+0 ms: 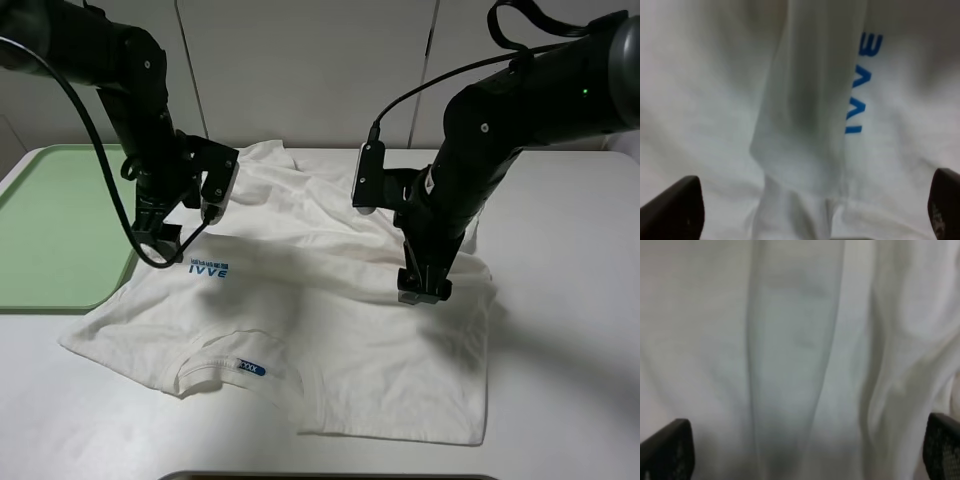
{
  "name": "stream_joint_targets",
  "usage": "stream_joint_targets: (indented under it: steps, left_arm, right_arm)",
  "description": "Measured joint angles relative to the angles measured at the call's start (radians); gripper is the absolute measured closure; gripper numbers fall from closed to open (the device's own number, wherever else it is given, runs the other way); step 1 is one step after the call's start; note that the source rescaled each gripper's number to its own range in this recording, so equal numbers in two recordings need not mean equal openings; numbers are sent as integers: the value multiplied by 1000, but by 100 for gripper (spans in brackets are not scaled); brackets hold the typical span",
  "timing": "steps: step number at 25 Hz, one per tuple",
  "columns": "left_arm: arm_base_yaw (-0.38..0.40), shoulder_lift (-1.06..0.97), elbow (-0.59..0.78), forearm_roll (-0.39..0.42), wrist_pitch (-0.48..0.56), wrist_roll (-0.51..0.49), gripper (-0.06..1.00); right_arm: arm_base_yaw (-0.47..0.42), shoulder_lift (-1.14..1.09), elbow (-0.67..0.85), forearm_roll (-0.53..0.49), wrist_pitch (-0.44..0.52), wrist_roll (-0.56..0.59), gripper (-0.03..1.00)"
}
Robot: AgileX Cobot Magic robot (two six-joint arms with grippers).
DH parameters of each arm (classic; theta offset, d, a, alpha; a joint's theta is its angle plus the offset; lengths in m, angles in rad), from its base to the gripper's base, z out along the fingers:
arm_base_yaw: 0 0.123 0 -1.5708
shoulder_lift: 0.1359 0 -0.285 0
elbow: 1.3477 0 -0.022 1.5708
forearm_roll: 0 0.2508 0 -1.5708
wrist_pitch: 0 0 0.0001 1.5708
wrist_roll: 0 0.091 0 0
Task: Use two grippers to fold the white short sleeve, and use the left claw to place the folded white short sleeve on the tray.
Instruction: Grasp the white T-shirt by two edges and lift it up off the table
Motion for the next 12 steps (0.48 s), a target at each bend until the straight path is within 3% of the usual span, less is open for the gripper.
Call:
stream_joint_targets:
  steps: [4, 12]
  left_arm:
    - [0, 29, 0, -37, -17, 60, 7]
    - [0, 77, -1, -49, -52, 74, 7]
  right_arm:
    - [0, 8, 0, 0, -35, 0, -3]
    - [-14, 8, 0, -16, -48, 0, -3]
